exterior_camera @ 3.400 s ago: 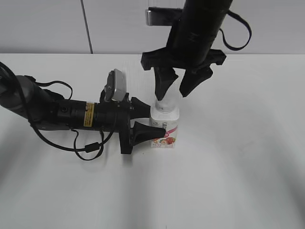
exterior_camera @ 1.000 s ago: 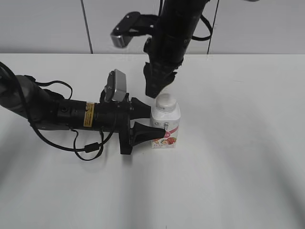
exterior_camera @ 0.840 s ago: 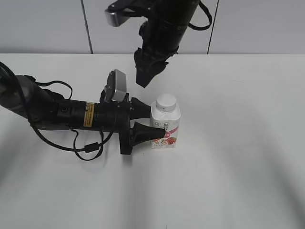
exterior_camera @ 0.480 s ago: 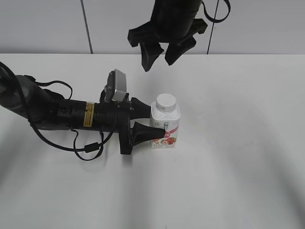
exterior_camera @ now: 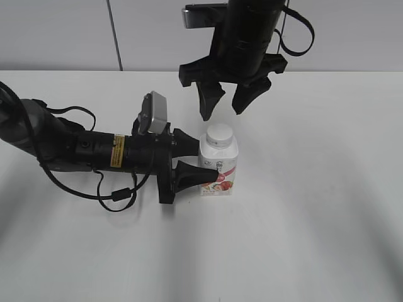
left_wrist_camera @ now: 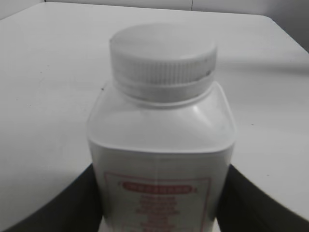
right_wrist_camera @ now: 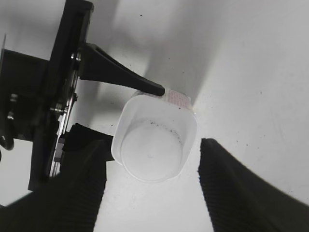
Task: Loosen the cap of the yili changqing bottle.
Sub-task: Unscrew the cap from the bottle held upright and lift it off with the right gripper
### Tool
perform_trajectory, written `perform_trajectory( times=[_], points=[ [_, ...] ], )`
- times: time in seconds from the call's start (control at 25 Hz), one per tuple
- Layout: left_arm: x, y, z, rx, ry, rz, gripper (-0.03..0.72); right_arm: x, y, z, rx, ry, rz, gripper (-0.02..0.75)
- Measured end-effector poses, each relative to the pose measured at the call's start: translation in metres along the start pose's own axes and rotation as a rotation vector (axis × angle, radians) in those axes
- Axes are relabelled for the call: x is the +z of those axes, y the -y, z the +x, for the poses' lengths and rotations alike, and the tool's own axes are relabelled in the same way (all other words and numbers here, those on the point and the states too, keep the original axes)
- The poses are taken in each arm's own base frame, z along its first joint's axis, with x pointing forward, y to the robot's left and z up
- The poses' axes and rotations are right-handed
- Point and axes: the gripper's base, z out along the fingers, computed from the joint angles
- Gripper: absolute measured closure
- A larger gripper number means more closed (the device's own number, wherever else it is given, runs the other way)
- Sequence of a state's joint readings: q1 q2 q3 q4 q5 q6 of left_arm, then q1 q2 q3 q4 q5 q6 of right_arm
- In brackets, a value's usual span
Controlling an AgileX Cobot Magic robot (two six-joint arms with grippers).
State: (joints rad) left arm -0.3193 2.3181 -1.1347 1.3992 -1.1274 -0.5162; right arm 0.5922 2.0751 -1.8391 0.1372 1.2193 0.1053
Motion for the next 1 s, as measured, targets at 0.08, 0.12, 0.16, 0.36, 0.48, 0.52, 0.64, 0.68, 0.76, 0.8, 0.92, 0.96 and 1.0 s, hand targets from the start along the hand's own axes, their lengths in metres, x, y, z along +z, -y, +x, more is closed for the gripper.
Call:
perform_trajectory(
  times=[0.08, 0.12, 0.16, 0.36, 0.48, 0.52, 0.64, 0.68, 0.76, 0.8, 0.92, 0.96, 1.0],
  points=[
    [0.000, 0.000, 0.000, 0.000, 0.000, 0.000, 0.278, 0.000, 0.000, 0.000, 0.004, 0.000, 0.000, 0.256],
    [0.000, 0.000, 0.000, 0.000, 0.000, 0.000, 0.278, 0.000, 0.000, 0.000, 0.004, 0.000, 0.000, 0.256],
    [0.000, 0.000, 0.000, 0.000, 0.000, 0.000, 0.278, 0.000, 0.000, 0.000, 0.006, 0.000, -0.001, 0.256],
    [0.000, 0.000, 0.000, 0.000, 0.000, 0.000, 0.278, 0.006, 0.000, 0.002, 0.014, -0.020, -0.004, 0.256],
    [0.000, 0.000, 0.000, 0.000, 0.000, 0.000, 0.279, 0.013, 0.002, 0.006, 0.019, -0.048, 0.001, 0.256],
    [0.000, 0.000, 0.000, 0.000, 0.000, 0.000, 0.279, 0.014, 0.002, 0.008, 0.020, -0.055, 0.002, 0.256],
    [0.000, 0.000, 0.000, 0.000, 0.000, 0.000, 0.279, 0.017, 0.002, 0.009, 0.025, -0.064, -0.001, 0.256],
    [0.000, 0.000, 0.000, 0.000, 0.000, 0.000, 0.279, 0.017, 0.002, 0.009, 0.026, -0.065, -0.006, 0.256],
    [0.000, 0.000, 0.000, 0.000, 0.000, 0.000, 0.279, 0.017, 0.001, 0.009, 0.032, -0.066, -0.019, 0.256],
    [0.000, 0.000, 0.000, 0.000, 0.000, 0.000, 0.279, 0.017, 0.001, 0.009, 0.033, -0.068, -0.021, 0.256],
    [0.000, 0.000, 0.000, 0.000, 0.000, 0.000, 0.279, 0.022, 0.001, 0.009, 0.035, -0.079, -0.021, 0.256],
    [0.000, 0.000, 0.000, 0.000, 0.000, 0.000, 0.279, 0.025, 0.002, 0.009, 0.036, -0.085, -0.020, 0.255],
    [0.000, 0.000, 0.000, 0.000, 0.000, 0.000, 0.279, 0.027, 0.002, 0.009, 0.037, -0.089, -0.019, 0.255]
  ],
)
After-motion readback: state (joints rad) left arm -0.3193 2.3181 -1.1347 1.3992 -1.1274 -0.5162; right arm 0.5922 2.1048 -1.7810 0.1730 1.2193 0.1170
